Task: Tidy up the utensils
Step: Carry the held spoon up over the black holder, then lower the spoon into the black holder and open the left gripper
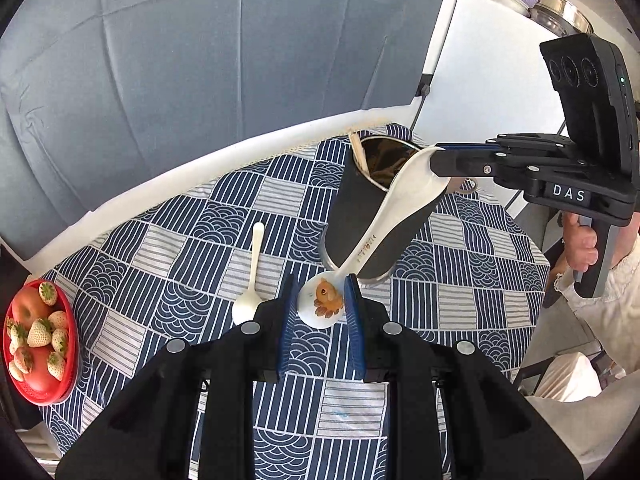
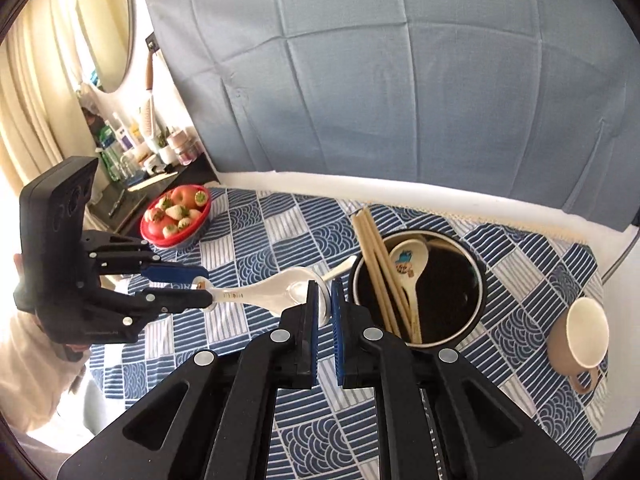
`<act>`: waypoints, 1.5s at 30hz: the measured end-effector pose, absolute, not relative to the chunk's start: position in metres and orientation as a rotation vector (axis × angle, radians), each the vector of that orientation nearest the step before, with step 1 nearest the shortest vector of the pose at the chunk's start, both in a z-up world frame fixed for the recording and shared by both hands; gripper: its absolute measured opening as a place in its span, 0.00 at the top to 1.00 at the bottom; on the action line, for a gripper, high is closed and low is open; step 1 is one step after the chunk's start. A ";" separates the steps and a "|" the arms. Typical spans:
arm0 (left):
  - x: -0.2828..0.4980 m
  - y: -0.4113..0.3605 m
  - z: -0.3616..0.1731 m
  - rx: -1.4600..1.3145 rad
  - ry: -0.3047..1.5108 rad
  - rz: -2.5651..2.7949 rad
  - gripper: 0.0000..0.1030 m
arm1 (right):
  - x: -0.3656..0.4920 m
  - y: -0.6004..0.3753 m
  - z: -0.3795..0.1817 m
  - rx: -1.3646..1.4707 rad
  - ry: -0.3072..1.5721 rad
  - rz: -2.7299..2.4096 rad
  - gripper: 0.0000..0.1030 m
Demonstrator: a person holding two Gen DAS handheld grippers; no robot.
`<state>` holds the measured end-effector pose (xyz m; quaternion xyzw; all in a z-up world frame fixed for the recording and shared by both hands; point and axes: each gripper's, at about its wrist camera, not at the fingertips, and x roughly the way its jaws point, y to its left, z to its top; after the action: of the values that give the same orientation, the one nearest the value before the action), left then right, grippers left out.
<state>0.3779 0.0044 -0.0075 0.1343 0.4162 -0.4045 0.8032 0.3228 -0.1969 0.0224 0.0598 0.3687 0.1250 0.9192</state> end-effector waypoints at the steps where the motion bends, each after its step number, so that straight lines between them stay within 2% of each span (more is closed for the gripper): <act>1: 0.378 0.001 -0.005 0.289 0.889 -0.867 0.76 | 0.324 -0.202 0.027 0.115 0.752 0.258 0.94; 16: 0.385 -0.083 0.017 0.286 0.853 -0.884 0.76 | 0.331 -0.284 0.062 0.055 0.704 0.212 0.93; 30: 0.399 -0.147 -0.009 0.313 0.921 -0.881 0.76 | 0.358 -0.315 0.065 -0.043 0.714 0.223 0.91; 42: 0.398 -0.166 -0.025 0.385 0.949 -0.869 0.75 | 0.368 -0.315 0.062 -0.027 0.706 0.329 0.91; 43: 0.396 -0.165 -0.025 0.389 0.936 -0.872 0.67 | 0.367 -0.314 0.062 -0.024 0.702 0.335 0.90; 44: 0.394 -0.163 -0.023 0.386 0.920 -0.874 0.44 | 0.365 -0.313 0.062 -0.035 0.700 0.330 0.82; 45: 0.392 -0.159 -0.021 0.378 0.901 -0.870 0.33 | 0.364 -0.311 0.062 -0.049 0.696 0.326 0.75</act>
<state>0.3924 -0.1588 -0.0215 0.1757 0.4192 -0.4046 0.7936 0.3636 -0.3110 0.0624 -0.0238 0.3395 0.1589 0.9268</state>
